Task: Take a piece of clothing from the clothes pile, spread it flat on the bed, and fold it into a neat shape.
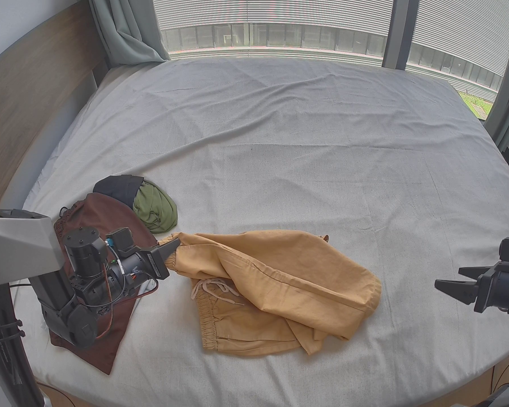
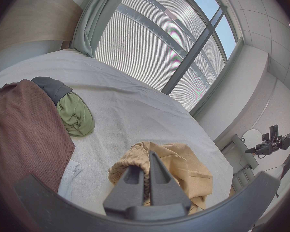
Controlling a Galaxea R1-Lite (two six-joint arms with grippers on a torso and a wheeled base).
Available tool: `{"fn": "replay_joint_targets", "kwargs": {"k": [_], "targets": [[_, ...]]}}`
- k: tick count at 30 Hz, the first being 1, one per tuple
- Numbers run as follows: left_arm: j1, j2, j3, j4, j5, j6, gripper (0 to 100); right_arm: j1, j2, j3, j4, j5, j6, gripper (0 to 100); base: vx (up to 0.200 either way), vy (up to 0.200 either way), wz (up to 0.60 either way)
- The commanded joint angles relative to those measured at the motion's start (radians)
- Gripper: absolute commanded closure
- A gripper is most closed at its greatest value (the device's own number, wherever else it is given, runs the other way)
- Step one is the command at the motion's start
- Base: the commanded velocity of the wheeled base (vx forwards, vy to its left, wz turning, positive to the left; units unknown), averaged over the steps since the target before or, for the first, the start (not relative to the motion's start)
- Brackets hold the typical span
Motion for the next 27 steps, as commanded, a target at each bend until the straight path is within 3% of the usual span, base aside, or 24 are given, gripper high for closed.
{"fn": "replay_joint_targets", "kwargs": {"k": [1,6,15,18,27], "targets": [[-0.003,0.007,0.0,-0.004,0.0,0.001,100,-0.003,0.067,0.019,-0.004,0.035,0.004,0,0.0,0.0,0.0],[-0.002,-0.001,-0.002,-0.004,0.0,0.0,100,-0.023,0.093,0.025,-0.003,0.09,0.005,0,0.0,0.0,0.0],[-0.002,0.001,-0.003,-0.004,0.0,0.001,100,-0.026,0.193,0.026,-0.012,0.099,0.007,0,0.0,0.0,0.0],[-0.002,0.004,-0.003,-0.004,0.0,0.0,100,-0.026,0.237,0.04,-0.05,0.128,0.008,0,0.0,0.0,0.0],[0.0,0.004,-0.009,-0.004,0.0,0.001,100,-0.024,0.342,0.057,-0.135,0.133,0.018,0,0.0,0.0,0.0]]}}
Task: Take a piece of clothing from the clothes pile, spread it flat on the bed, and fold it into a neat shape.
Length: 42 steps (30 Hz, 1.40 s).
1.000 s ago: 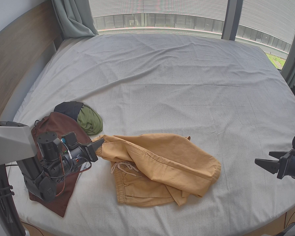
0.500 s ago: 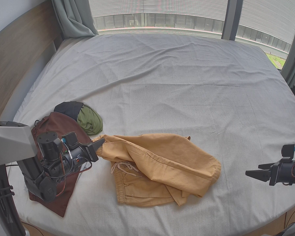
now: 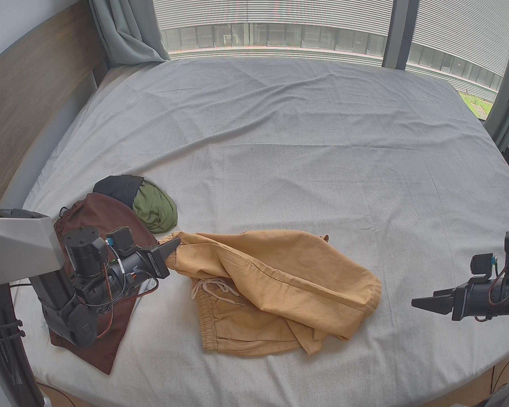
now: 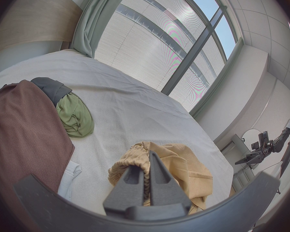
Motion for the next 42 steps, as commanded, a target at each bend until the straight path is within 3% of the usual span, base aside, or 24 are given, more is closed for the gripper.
{"fn": "replay_joint_targets", "kwargs": {"k": [1,6,11,15,34,42], "targets": [[0.0,0.004,-0.003,-0.004,0.0,0.0,100,0.007,0.087,0.009,-0.03,0.001,0.008,0,0.0,0.0,0.0],[0.0,0.004,-0.003,-0.004,0.0,0.0,100,0.01,0.147,0.029,-0.096,0.001,0.013,0,0.0,0.0,0.0],[0.0,0.004,-0.003,-0.004,0.0,0.0,100,0.018,0.224,0.046,-0.202,0.004,0.079,0,0.0,0.0,0.0],[0.0,0.004,-0.003,-0.004,0.0,0.0,100,0.039,0.279,0.069,-0.283,0.056,0.12,0,0.0,0.0,0.0],[0.0,0.004,-0.003,-0.004,0.0,0.0,100,0.07,0.508,0.093,-0.53,0.074,0.131,0,0.0,0.0,0.0],[0.005,0.002,-0.005,-0.004,0.0,0.0,100,0.114,0.63,0.1,-0.747,0.065,0.24,0,0.0,0.0,0.0]]}}
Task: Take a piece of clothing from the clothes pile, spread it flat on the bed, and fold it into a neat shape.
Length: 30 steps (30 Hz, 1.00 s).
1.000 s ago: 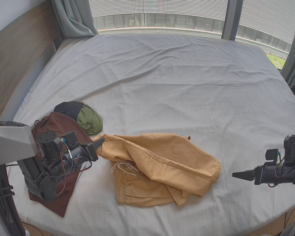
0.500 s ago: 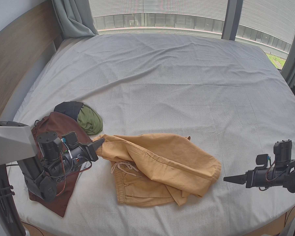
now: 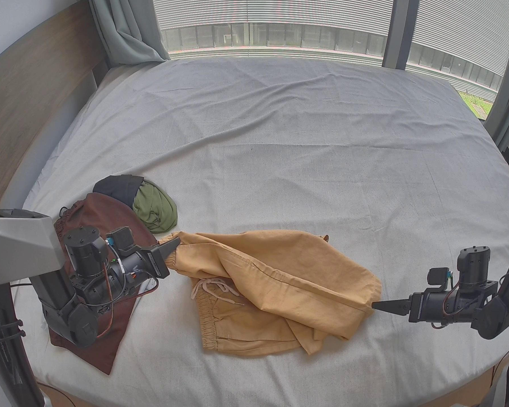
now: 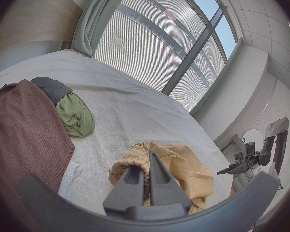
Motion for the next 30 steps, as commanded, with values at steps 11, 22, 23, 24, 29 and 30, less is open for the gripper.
{"fn": "replay_joint_targets", "kwargs": {"k": [11,22,23,24,29,30], "targets": [[0.003,0.0,-0.001,-0.004,0.0,-0.002,100,0.034,0.288,-0.003,-0.299,-0.065,0.055,0,0.0,0.0,0.0],[0.005,-0.001,-0.001,-0.004,0.0,-0.001,100,0.152,0.366,-0.017,-0.446,-0.123,0.207,0,0.0,0.0,0.0],[0.005,-0.001,-0.001,-0.004,0.0,-0.001,100,0.156,0.366,-0.017,-0.448,-0.123,0.209,0,0.0,0.0,0.0],[0.005,-0.001,-0.001,-0.004,0.0,-0.001,100,0.161,0.366,-0.018,-0.448,-0.123,0.209,0,0.0,0.0,0.0],[0.005,0.0,-0.001,-0.004,0.0,-0.001,100,0.17,0.355,-0.021,-0.448,-0.123,0.209,0,0.0,0.0,0.0],[0.005,0.0,-0.001,-0.004,0.0,-0.002,100,0.17,0.346,-0.017,-0.448,-0.123,0.207,0,0.0,0.0,0.0]]}}
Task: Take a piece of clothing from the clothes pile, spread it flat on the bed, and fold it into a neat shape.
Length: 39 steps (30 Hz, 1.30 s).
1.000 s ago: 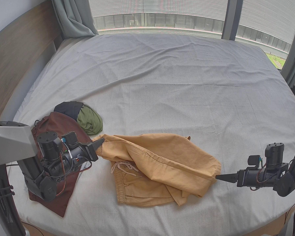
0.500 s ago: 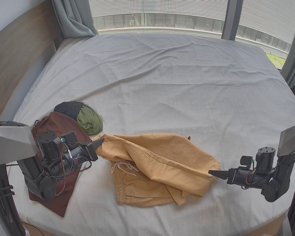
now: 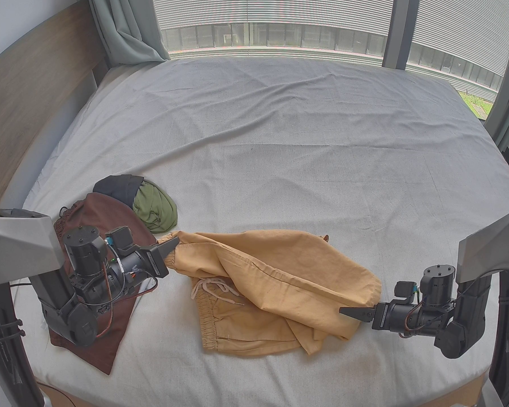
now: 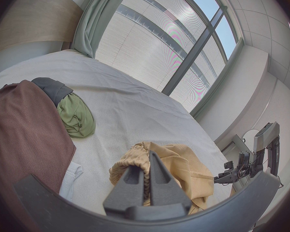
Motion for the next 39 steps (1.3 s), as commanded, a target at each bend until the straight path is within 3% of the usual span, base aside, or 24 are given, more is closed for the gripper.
{"fn": "replay_joint_targets", "kwargs": {"k": [1,13,25,39], "targets": [[0.0,0.001,0.0,-0.004,0.0,-0.002,100,0.005,-0.011,0.003,0.0,0.001,-0.002,0,0.0,0.0,0.0],[0.002,0.009,-0.017,-0.004,0.0,-0.002,100,0.076,-0.14,0.088,0.0,0.007,-0.052,0,0.0,0.0,0.0],[0.006,0.023,-0.031,-0.004,0.002,-0.002,100,0.079,-0.323,0.094,0.001,0.036,-0.048,0,0.0,0.0,0.0],[0.008,0.023,-0.035,-0.004,0.002,-0.002,100,0.128,-0.212,0.062,-0.002,0.082,-0.045,0,0.0,0.0,0.0]]}}
